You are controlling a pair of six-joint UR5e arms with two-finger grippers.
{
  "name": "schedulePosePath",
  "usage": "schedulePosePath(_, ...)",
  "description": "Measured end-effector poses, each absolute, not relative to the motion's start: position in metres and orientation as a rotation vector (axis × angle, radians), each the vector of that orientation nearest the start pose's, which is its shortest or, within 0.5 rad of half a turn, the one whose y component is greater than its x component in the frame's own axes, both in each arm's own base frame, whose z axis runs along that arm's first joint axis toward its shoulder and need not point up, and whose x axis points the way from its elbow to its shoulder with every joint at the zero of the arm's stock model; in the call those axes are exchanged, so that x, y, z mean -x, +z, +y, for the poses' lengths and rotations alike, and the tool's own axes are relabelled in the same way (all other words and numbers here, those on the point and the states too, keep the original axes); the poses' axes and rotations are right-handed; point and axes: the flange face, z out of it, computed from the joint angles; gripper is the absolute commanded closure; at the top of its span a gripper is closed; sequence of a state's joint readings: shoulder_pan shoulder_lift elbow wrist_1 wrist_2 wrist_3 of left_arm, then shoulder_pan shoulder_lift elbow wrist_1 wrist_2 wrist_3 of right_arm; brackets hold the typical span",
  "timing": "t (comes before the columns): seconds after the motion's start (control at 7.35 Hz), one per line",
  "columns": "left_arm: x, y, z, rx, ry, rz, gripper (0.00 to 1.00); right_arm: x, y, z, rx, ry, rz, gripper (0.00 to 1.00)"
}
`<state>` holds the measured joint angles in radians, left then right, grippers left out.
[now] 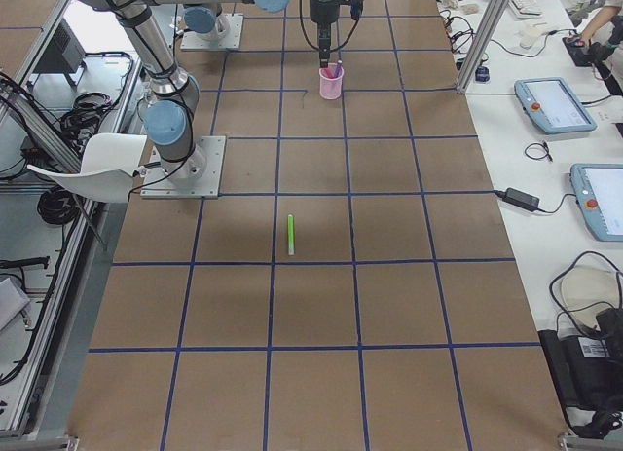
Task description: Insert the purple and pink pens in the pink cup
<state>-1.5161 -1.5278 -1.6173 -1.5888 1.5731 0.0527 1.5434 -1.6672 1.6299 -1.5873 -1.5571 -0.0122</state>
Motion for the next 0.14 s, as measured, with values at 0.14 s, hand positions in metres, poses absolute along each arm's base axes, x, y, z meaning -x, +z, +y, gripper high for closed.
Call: schedulePosePath(0.14,0.1071,0.4845,-0.4773,0.004,0.034,3.140,0.00,-0.1232,0.5051,-0.4607,-0.003,-0.098,3.117,0.00)
